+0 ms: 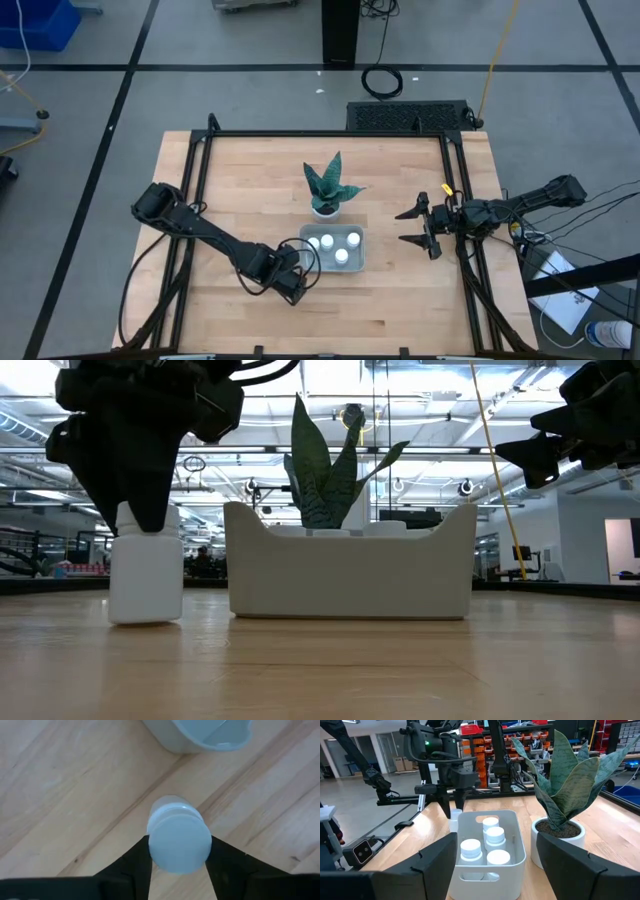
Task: Pick and place pill bottles into a basket
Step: Put the white pill bottle into the gray bin
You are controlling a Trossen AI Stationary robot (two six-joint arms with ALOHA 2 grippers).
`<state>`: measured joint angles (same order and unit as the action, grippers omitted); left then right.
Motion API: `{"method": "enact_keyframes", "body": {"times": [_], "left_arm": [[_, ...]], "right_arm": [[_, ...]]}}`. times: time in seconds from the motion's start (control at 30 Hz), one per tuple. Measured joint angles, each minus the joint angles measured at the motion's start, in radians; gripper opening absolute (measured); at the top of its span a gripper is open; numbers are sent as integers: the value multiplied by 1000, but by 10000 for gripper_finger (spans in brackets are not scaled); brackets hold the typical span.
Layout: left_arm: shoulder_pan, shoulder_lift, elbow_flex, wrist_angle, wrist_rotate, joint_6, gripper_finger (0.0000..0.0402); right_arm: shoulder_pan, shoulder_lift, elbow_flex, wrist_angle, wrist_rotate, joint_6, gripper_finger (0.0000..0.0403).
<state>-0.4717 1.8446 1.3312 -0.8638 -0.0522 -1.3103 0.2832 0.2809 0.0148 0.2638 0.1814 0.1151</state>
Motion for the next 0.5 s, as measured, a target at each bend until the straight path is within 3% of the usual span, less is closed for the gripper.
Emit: {"method": "enact_keyframes", "body": {"times": [0.23, 0.5], "left_arm": [[0, 0, 0, 5, 4, 21, 201], [0, 0, 0, 5, 12, 23, 156]], "right_arm": [[0, 0, 0, 0, 0, 0, 265], [0, 0, 0, 0, 0, 0, 265]]}}
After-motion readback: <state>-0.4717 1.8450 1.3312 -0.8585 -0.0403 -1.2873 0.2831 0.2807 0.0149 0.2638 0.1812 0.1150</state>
